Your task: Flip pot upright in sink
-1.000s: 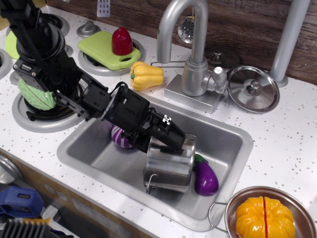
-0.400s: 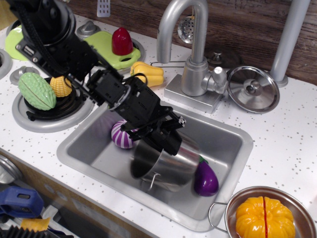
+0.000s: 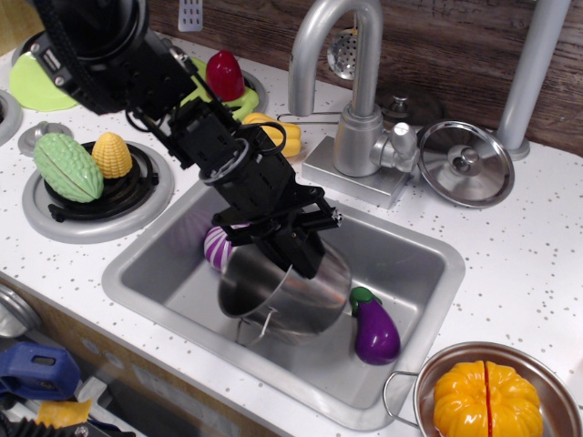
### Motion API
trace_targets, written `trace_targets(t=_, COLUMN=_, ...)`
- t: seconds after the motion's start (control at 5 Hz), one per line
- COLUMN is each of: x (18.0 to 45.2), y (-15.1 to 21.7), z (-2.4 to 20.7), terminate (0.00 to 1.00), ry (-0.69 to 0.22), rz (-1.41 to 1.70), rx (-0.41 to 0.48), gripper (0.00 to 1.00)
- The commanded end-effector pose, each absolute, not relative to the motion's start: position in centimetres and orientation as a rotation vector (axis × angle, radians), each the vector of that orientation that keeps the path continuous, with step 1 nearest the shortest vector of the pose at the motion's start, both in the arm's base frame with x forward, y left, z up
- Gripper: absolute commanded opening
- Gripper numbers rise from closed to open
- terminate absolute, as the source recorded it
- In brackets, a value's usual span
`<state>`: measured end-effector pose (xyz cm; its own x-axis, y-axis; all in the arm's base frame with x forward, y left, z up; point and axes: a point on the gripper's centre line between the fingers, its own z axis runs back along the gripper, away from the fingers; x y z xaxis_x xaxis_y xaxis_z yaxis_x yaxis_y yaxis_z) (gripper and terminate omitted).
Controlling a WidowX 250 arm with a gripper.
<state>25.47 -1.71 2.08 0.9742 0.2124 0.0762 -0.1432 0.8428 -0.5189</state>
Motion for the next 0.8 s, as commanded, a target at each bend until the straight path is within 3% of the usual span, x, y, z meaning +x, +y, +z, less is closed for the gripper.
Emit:
trace_targets(t=0.0, x=26.09, y=-1.43, z=2.65, terminate=0.0, ry=-0.194, rz=0.179, rx=-0.345, gripper=1.0)
trace_targets(t=0.2, x=25.93, y=-1.7, z=2.21, terminate=0.0, ry=-0.219, rz=0.193, rx=-0.293, gripper=1.0)
trace_targets(t=0.6, x=25.79, y=-1.57, z=1.83, terminate=0.0, ry=-0.249, rz=0.173, rx=-0.283, gripper=1.0)
